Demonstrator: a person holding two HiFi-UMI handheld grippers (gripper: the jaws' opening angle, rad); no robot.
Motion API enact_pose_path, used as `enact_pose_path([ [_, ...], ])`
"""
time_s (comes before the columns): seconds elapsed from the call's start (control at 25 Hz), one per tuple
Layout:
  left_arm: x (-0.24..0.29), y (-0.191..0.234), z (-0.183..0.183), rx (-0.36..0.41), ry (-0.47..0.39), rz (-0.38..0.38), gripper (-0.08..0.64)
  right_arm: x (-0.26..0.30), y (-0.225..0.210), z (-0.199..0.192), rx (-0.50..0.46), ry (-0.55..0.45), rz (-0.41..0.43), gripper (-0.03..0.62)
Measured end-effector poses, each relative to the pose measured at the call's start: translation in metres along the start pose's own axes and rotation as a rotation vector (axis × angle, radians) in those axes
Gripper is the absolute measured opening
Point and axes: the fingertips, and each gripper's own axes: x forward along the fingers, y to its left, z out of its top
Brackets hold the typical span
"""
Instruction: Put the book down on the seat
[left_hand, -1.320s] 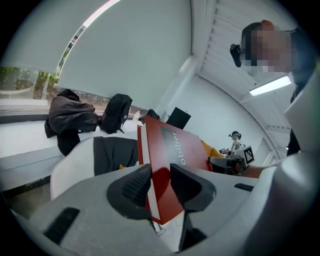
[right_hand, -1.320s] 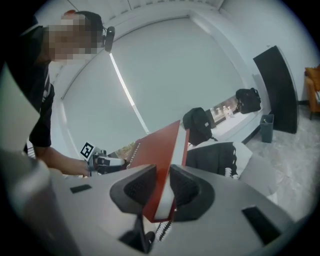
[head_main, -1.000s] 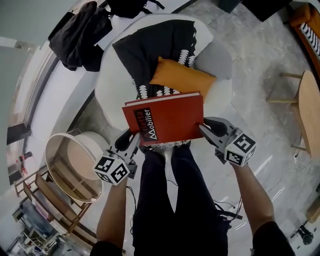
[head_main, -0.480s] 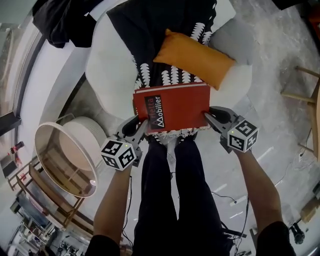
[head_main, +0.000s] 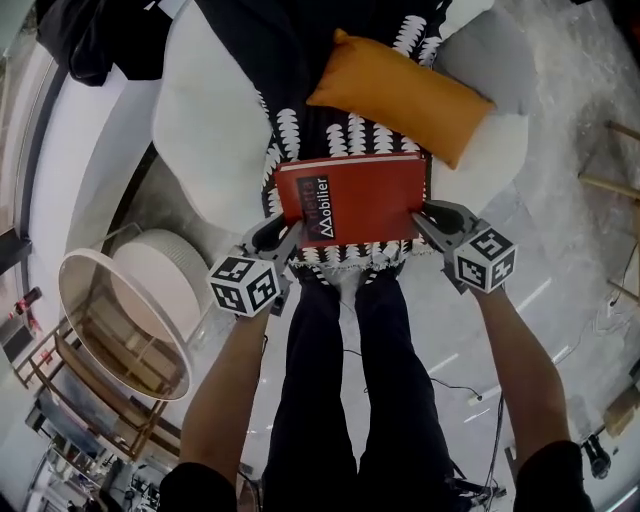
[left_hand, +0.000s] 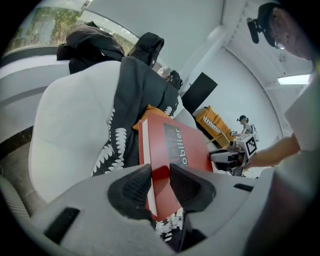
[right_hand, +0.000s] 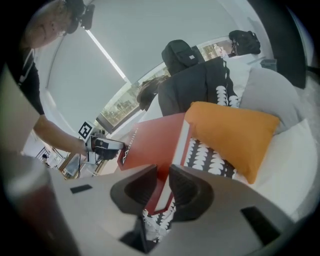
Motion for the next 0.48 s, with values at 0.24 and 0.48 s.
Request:
enact_pose_path([
  [0.24,0.032,0.021,-0.021,0.009,0.034,0.002,0.123,0.027,-0.027,-0.027,0.017,0.009,-0.058,0.089],
  [0.48,0.064,0.047,-0.036,0.013,0.038,0.012,0.123,0.054,-0.050,-0.049,0.034,-0.008,-0.080,0.089],
])
